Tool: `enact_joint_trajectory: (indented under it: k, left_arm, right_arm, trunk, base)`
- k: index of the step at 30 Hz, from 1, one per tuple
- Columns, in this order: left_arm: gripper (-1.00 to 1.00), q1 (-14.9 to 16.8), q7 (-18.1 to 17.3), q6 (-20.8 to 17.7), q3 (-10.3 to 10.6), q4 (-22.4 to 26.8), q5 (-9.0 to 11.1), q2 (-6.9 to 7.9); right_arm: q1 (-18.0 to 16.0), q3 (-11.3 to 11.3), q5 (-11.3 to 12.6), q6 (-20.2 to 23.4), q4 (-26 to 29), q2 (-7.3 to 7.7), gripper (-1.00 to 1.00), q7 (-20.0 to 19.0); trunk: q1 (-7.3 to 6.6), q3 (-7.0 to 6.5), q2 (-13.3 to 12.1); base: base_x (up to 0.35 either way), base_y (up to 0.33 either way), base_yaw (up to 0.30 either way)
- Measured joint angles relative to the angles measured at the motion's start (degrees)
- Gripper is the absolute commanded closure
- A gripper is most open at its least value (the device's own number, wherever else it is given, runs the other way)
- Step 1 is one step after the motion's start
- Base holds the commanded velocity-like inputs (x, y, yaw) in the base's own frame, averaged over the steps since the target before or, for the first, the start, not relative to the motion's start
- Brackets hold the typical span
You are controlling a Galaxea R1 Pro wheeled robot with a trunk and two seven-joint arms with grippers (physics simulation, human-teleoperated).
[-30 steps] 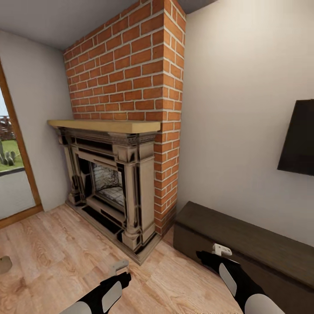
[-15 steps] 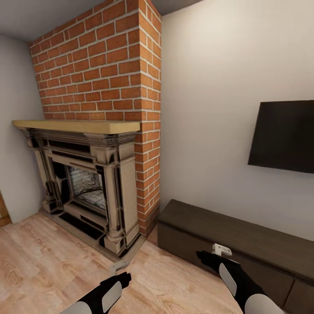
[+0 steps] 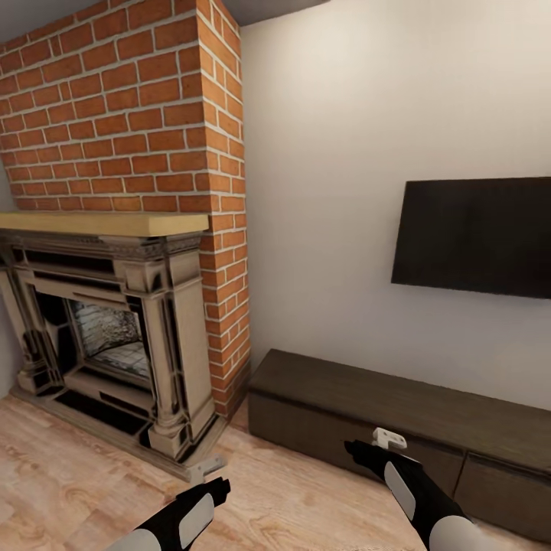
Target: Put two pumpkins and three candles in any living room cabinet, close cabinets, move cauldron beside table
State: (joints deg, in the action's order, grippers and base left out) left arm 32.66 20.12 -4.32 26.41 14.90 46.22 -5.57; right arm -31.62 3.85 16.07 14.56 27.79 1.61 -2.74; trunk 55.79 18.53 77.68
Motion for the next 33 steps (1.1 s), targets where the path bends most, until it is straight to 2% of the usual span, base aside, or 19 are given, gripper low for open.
enact_joint_trajectory:
  k: [33]
  left_arm:
    - [-1.0, 0.0, 0.0, 0.0, 0.0, 0.0, 0.0, 0.06]
  right_arm:
    - [0.0, 0.0, 0.0, 0.08, -0.01, 0.0, -1.0, 0.0]
  trunk:
    - [0.0, 0.09, 0.0]
  base:
    - [0.0, 0.0, -0.29]
